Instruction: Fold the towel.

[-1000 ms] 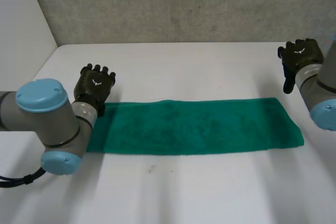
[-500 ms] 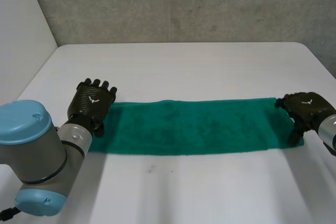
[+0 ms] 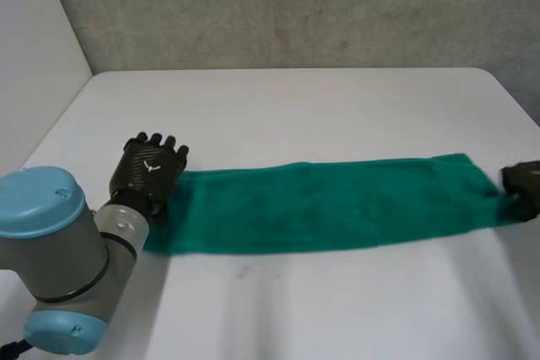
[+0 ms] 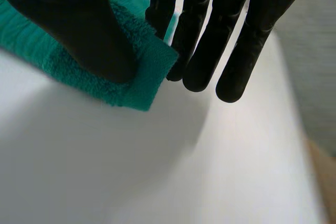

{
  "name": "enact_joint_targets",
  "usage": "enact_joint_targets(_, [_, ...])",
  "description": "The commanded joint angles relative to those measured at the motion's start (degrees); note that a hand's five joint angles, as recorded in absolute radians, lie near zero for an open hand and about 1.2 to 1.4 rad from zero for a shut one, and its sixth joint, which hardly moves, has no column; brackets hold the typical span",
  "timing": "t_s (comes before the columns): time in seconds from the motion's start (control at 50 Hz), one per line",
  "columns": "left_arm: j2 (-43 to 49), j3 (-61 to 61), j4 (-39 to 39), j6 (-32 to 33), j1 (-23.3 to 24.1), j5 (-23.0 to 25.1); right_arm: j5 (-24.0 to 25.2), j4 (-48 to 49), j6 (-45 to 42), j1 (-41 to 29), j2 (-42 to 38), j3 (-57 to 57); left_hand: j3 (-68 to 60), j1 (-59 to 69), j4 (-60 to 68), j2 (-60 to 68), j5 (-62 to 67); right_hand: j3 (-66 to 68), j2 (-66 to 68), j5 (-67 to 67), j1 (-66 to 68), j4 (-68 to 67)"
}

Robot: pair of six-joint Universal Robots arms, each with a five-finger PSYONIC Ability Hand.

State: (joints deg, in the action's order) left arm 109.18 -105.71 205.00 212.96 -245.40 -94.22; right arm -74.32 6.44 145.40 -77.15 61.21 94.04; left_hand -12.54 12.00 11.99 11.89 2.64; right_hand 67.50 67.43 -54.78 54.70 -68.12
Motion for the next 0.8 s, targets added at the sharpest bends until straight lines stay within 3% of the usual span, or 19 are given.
enact_joint_targets(0.02, [-0.81,0.06,-0.04,0.00,-0.07,-0.70,-3.55,-1.08,-6.35,7.01,2.42,-5.70,1.99,-1.45,-1.44,-1.34,-2.09,12.50,12.57,-15.22,25.30,-11.88])
enact_joint_targets(0.12, [-0.89,-0.11,-0.31,0.00,-0.07,-0.70,-3.63,-4.24,-11.19,6.14,3.30,-7.99,1.99,-1.45,-1.44,-1.34,-2.09,12.50,12.57,-15.22,25.30,-11.88])
enact_joint_targets(0.28, [-2.21,-0.47,-0.31,0.00,0.01,-0.79,-2.67,-6.53,-3.55,-10.37,11.12,-10.28,1.99,-1.45,-1.44,-1.34,-2.09,12.50,12.57,-15.22,25.30,-11.88])
enact_joint_targets(0.42, [-3.62,-0.47,-0.39,0.00,0.19,-0.79,-1.88,-4.51,-2.05,-31.81,12.09,-11.59,1.99,-1.45,-1.44,-1.34,-2.09,12.50,12.57,-15.22,25.30,-11.88])
enact_joint_targets(0.52, [-3.88,-0.47,-0.39,-0.09,0.89,-0.88,-0.30,-0.91,-2.40,-46.56,5.26,-13.52,1.99,-1.45,-1.44,-1.34,-2.09,12.50,12.57,-15.22,25.30,-11.88])
enact_joint_targets(0.66, [-3.88,-0.90,-0.48,0.00,1.51,-1.58,1.55,-1.43,-5.47,-56.08,-5.47,-16.69,1.99,-1.45,-1.44,-1.34,-2.09,12.50,12.57,-15.22,25.30,-11.88])
enact_joint_targets(0.76, [-3.88,-0.82,-0.39,-0.09,2.65,-1.50,-0.99,-3.54,-9.52,-57.76,-10.40,-19.15,1.99,-1.45,-1.44,-1.34,-2.09,-49.02,-48.95,46.30,-36.22,49.64])
enact_joint_targets(0.8, [-3.88,-0.64,-0.22,0.00,3.96,-1.32,-2.13,-3.63,-9.09,-57.24,-9.53,-19.59,1.99,-1.45,-1.44,-1.34,-2.09,-57.50,-57.43,54.78,-44.70,58.12])
